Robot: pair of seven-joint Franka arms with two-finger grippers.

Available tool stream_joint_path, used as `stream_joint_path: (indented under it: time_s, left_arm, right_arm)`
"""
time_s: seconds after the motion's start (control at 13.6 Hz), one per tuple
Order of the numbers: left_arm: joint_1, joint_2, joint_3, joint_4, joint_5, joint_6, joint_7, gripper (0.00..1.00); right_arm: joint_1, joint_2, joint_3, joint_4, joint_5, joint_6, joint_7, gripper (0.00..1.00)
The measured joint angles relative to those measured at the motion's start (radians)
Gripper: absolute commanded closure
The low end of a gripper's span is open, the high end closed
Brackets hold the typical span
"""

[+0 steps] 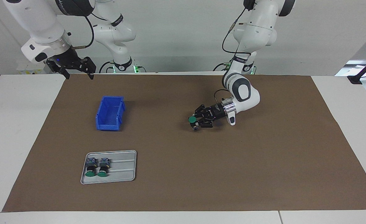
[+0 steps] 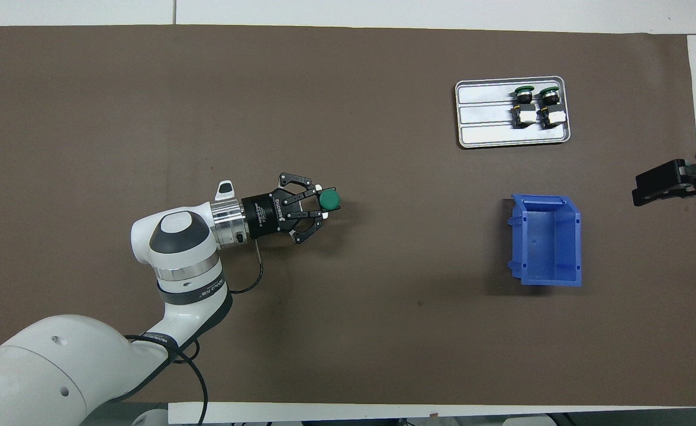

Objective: Place and press button with both arms

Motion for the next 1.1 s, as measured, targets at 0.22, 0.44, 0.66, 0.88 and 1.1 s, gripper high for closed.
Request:
stream_joint_path:
  time_s: [0.22, 0.44, 0.66, 0.88, 1.1]
  left_arm:
    - [-0.011, 0.009, 0.000, 0.000, -0.002, 0.001, 0.013, 0.88]
    - [-0.013, 0.014, 0.000, -0.001, -0.002, 0.001, 0.020, 0.80]
    - [-0.013, 0.016, 0.000, -0.005, -0.002, 0.002, 0.024, 0.71]
    - [-0.013, 0.016, 0.000, -0.005, -0.002, 0.005, 0.026, 0.59]
    - [-0.013, 0.016, 0.000, -0.005, -0.002, 0.021, 0.027, 0.51]
  right_arm:
    - [0.000, 0.000, 0.000, 0.000, 0.000, 0.000, 0.000, 0.01]
    - [0.000, 0.000, 0.000, 0.000, 0.000, 0.000, 0.000, 0.01]
    - [0.000, 0.000, 0.000, 0.000, 0.000, 0.000, 0.000, 0.01]
    - [0.000, 0.000, 0.000, 0.000, 0.000, 0.000, 0.000, 0.01]
    - [0.000, 0.000, 0.000, 0.000, 0.000, 0.000, 0.000, 0.01]
